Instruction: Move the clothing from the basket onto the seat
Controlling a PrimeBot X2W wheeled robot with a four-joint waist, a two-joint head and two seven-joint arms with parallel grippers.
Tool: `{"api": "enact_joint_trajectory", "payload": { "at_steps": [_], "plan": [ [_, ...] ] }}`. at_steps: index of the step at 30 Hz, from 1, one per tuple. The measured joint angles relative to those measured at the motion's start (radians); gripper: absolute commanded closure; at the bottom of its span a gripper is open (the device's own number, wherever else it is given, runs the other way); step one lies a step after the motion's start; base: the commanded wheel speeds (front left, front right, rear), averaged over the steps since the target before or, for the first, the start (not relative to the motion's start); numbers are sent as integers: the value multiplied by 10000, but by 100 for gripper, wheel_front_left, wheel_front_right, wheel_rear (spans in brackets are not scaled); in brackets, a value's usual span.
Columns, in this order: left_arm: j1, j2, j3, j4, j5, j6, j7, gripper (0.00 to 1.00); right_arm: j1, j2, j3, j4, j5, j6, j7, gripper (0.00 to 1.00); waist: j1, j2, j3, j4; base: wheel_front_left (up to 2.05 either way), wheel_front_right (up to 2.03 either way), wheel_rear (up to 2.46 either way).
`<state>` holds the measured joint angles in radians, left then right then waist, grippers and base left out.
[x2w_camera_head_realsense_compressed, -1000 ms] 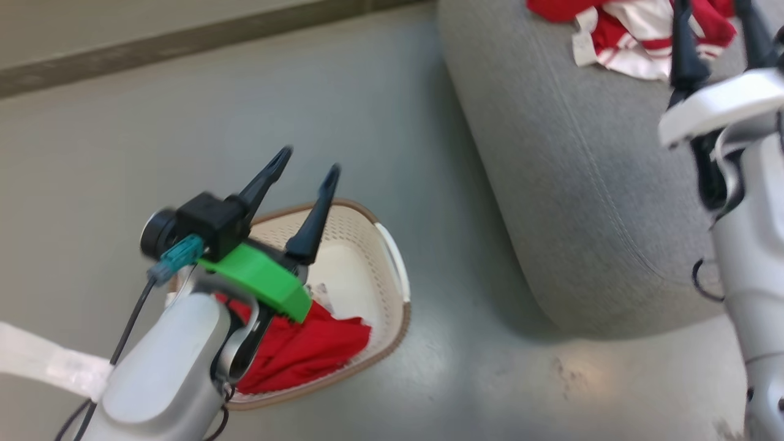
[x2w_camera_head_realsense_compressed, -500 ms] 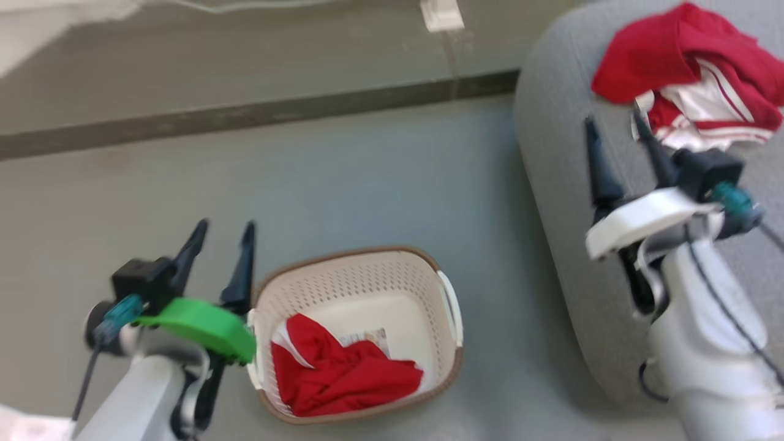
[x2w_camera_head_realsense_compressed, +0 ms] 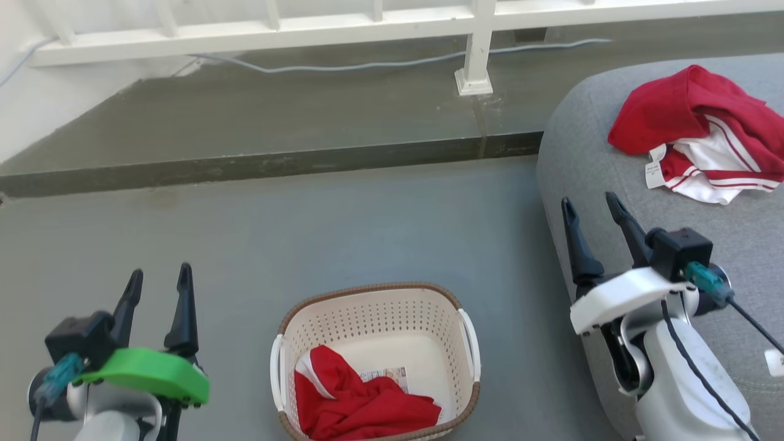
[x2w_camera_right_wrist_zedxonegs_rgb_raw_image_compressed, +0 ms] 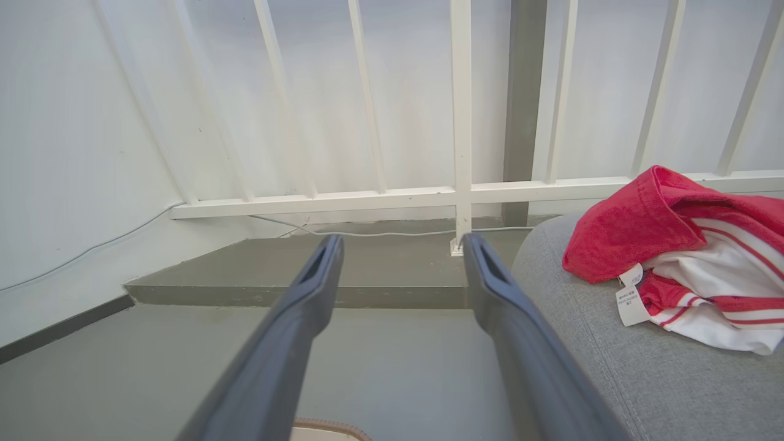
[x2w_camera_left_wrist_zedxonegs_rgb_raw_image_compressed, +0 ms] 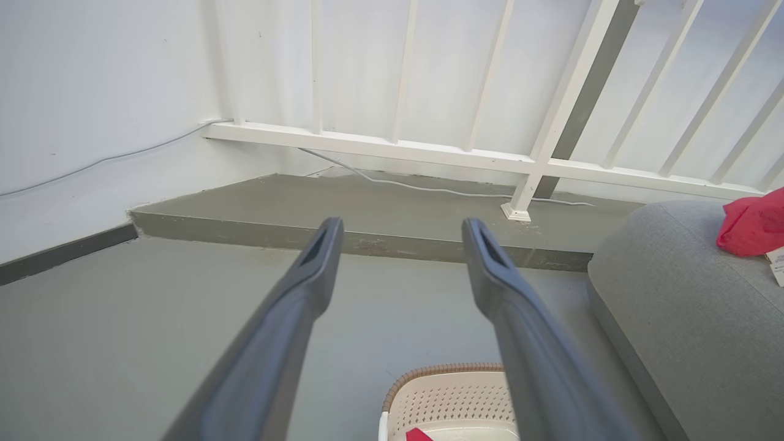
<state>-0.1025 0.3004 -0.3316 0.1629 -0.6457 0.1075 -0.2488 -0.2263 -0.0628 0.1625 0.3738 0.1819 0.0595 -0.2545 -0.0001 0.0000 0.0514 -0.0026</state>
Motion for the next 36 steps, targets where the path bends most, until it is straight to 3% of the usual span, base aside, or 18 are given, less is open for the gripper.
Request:
{"api": "enact_joint_trajectory", "payload": {
  "at_steps": [16, 36],
  "plan": [
    [1779, -307, 970, -857, 568, 88, 0, 0, 1390, 25, -23, -1076, 44, -441, 0, 0, 0, 0, -449, -78, 0, 0, 0],
    [2596, -472, 1302, -1461, 1049, 90, 0, 0, 2158, 75, 132, -1708, 219, -602, 0, 0, 0, 0, -639, -241, 0, 0, 0]
  ]
}}
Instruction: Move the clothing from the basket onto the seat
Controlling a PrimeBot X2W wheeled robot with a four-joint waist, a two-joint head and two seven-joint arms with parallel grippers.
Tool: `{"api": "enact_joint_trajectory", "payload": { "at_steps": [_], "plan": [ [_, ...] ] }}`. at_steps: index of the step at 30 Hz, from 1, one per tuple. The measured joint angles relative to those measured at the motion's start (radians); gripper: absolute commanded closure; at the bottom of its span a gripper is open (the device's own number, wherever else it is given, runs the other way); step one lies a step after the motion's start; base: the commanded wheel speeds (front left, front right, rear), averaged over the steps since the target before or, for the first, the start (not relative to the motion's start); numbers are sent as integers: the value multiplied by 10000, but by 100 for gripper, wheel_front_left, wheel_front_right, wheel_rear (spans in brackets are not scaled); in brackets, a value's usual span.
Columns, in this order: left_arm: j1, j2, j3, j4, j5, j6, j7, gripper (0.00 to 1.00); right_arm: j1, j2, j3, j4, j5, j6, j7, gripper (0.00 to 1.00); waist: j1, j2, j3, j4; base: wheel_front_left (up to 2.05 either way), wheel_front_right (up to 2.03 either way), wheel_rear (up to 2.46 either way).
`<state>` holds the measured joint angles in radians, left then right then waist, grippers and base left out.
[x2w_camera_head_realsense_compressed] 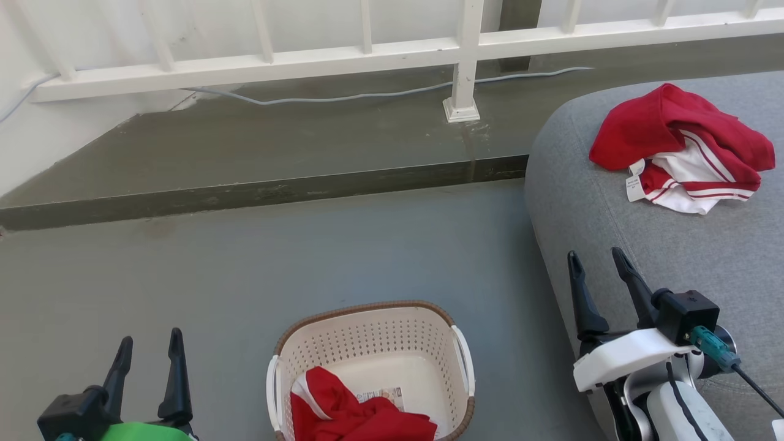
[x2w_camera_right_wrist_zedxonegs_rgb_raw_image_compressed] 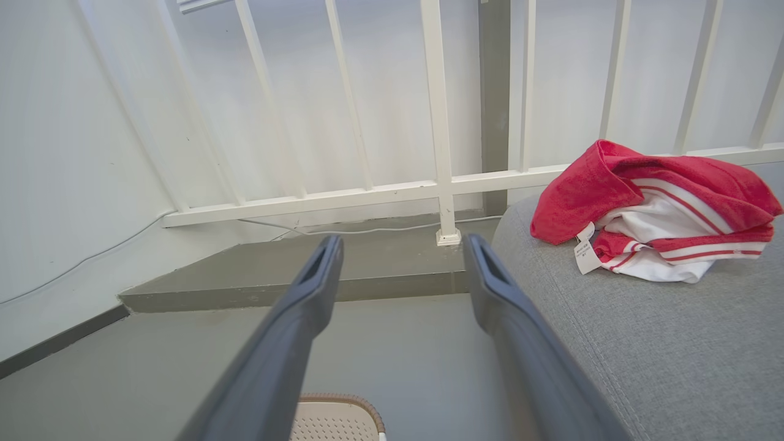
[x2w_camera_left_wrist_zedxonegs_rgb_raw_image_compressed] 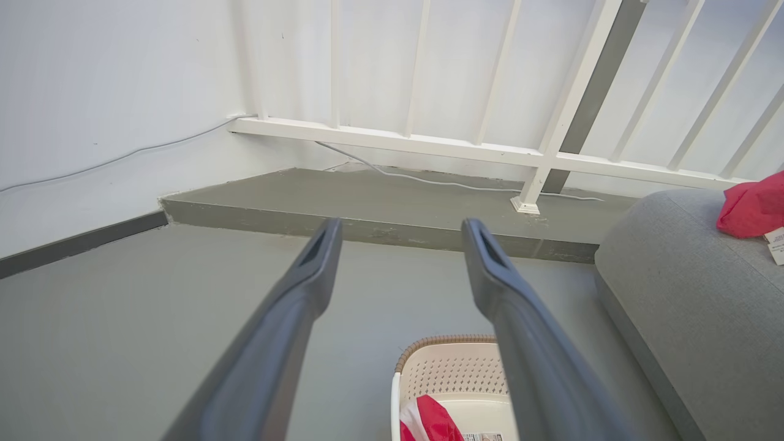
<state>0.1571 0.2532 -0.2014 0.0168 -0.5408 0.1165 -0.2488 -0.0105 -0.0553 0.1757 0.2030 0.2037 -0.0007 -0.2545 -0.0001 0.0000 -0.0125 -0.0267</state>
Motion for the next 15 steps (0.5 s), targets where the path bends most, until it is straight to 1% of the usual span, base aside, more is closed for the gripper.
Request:
{"api": "enact_joint_trajectory", "payload": {
  "at_steps": [11, 15],
  "plan": [
    [310, -100, 46, -219, 100, -17, 0, 0, 226, 21, 38, -153, 10, -27, 0, 0, 0, 0, -67, -24, 0, 0, 0],
    [340, -107, 77, -268, 165, -19, 0, 0, 227, 31, 38, -247, 17, -96, 0, 0, 0, 0, -41, -34, 0, 0, 0]
  ]
}}
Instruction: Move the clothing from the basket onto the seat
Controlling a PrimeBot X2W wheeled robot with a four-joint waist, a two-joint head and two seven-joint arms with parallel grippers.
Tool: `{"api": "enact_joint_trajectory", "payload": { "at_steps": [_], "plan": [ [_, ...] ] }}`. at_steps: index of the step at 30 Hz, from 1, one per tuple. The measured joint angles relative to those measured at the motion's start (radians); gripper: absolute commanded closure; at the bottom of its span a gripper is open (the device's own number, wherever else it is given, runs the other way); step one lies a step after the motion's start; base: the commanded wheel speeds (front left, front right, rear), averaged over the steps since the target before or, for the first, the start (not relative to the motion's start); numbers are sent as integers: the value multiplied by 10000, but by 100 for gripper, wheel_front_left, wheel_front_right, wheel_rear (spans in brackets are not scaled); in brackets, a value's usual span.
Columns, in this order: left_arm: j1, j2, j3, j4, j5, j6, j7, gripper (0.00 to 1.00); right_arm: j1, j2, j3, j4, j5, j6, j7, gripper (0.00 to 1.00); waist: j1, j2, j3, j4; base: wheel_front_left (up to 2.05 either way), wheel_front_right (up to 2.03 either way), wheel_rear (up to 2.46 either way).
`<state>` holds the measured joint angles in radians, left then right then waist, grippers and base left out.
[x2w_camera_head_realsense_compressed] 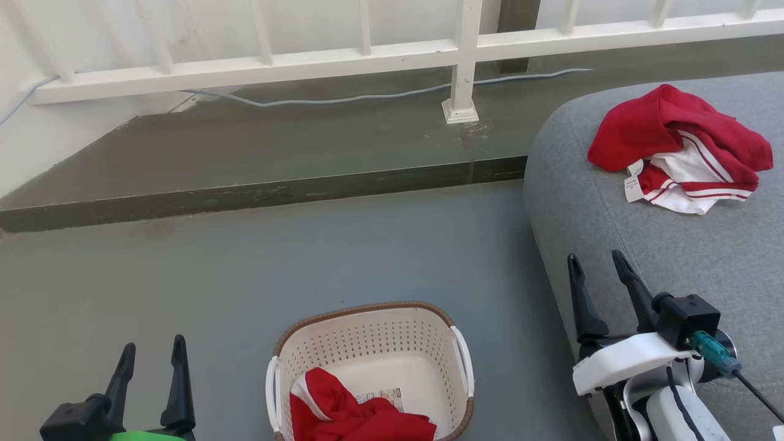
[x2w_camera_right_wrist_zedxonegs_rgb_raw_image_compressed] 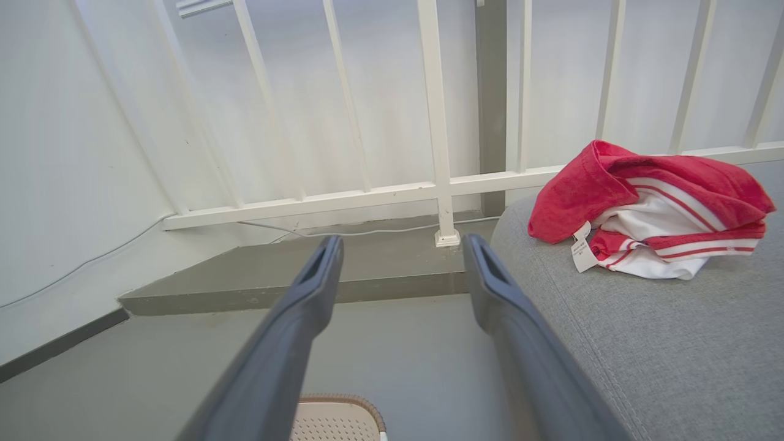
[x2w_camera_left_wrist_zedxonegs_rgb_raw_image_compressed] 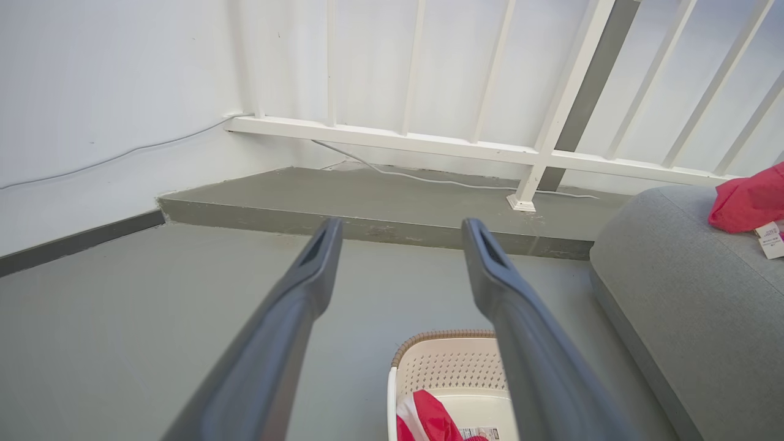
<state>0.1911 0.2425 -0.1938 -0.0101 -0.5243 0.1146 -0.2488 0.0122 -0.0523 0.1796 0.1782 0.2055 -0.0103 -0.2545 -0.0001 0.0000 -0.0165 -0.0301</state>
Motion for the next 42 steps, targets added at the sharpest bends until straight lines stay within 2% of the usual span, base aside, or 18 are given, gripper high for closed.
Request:
{"api": "enact_joint_trajectory", "payload": {
  "at_steps": [10, 19, 30, 42],
  "plan": [
    [210, -4, 77, -240, 15, -17, 0, 0, 10, 31, 48, -228, 2, 0, 0, 0, 0, 0, 229, -45, 0, 0, 0],
    [81, 52, -88, -282, 86, -280, 2, 0, -233, 23, -46, -596, 0, -4, 0, 0, 0, 0, 921, -107, 0, 0, 0],
    [-1278, 171, -447, 98, 368, -546, 376, 0, -1502, -21, -278, -863, 0, -19, 0, 0, 1, 0, 2141, -223, 0, 0, 0],
    [-3156, 190, -1160, 1097, 685, -928, 1152, 0, -3124, -61, -468, -1022, 2, -94, 0, 0, 1, 0, 3801, -419, 0, 0, 0]
  ]
}}
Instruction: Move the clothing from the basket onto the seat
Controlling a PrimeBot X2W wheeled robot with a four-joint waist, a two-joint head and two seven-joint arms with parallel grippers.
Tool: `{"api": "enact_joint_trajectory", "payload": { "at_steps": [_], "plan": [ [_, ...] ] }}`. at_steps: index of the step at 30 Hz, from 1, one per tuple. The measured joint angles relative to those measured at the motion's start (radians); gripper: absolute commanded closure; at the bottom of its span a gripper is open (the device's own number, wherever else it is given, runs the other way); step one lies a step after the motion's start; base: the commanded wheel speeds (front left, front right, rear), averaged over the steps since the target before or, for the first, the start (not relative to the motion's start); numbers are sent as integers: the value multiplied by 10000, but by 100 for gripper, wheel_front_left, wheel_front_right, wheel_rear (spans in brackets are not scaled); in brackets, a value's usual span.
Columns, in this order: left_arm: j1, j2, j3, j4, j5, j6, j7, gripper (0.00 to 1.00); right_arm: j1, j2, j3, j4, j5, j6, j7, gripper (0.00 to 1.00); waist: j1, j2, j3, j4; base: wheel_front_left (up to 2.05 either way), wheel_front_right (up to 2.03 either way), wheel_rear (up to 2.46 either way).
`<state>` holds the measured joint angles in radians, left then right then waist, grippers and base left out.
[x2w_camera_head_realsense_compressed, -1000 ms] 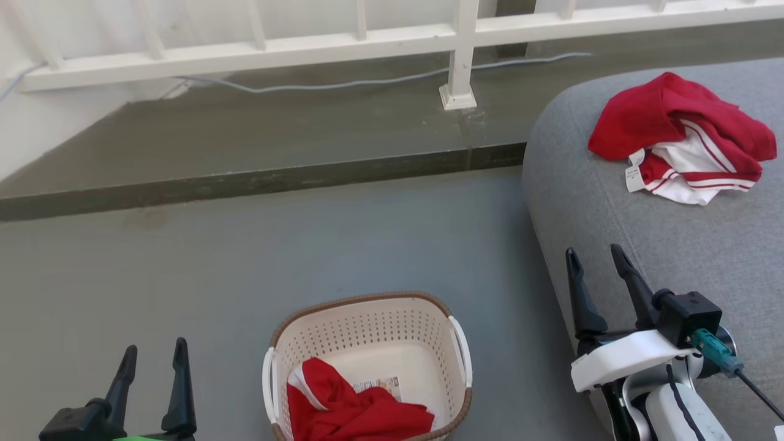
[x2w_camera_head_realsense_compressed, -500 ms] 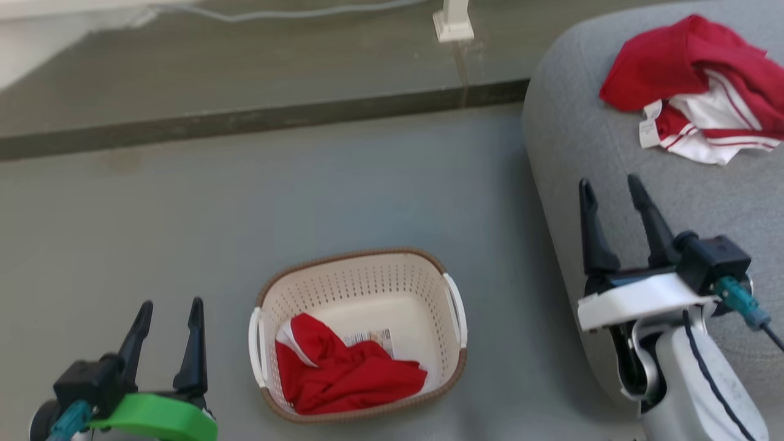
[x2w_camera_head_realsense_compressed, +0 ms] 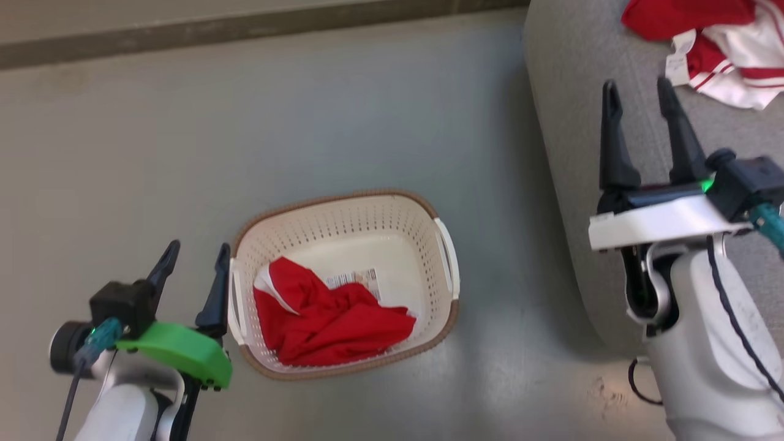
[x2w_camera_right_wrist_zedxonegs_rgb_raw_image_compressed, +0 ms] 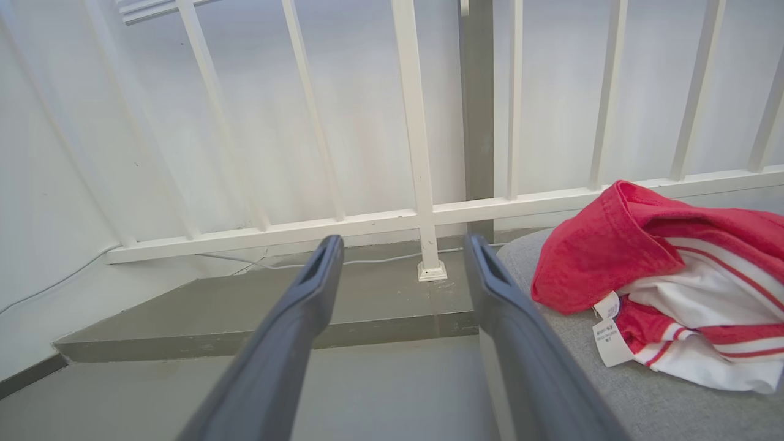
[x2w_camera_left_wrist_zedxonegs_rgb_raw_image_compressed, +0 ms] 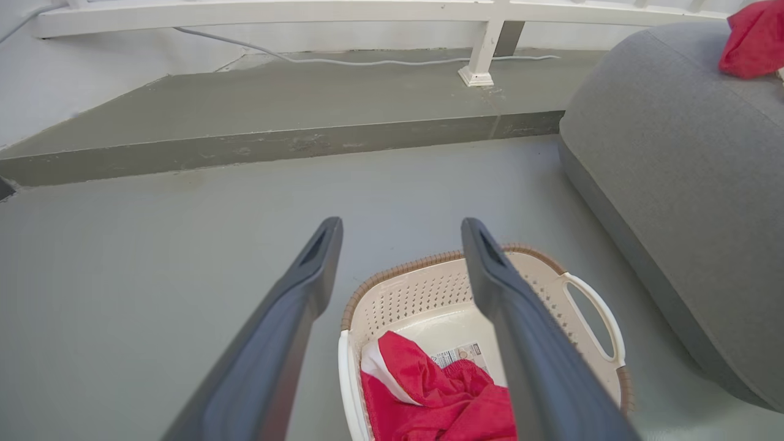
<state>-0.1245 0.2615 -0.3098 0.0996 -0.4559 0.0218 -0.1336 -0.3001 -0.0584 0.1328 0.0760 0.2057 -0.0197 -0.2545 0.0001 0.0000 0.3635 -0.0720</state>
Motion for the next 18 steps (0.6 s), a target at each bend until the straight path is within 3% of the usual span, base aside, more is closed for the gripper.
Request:
{"api": "enact_joint_trajectory", "payload": {
  "at_steps": [18],
  "plan": [
    [-2528, -251, -1221, 1664, 988, -736, 941, 0, -2367, -46, -36, -414, -23, 4, -2, 0, 1, 0, 2576, -164, 0, 0, 0]
  ]
}}
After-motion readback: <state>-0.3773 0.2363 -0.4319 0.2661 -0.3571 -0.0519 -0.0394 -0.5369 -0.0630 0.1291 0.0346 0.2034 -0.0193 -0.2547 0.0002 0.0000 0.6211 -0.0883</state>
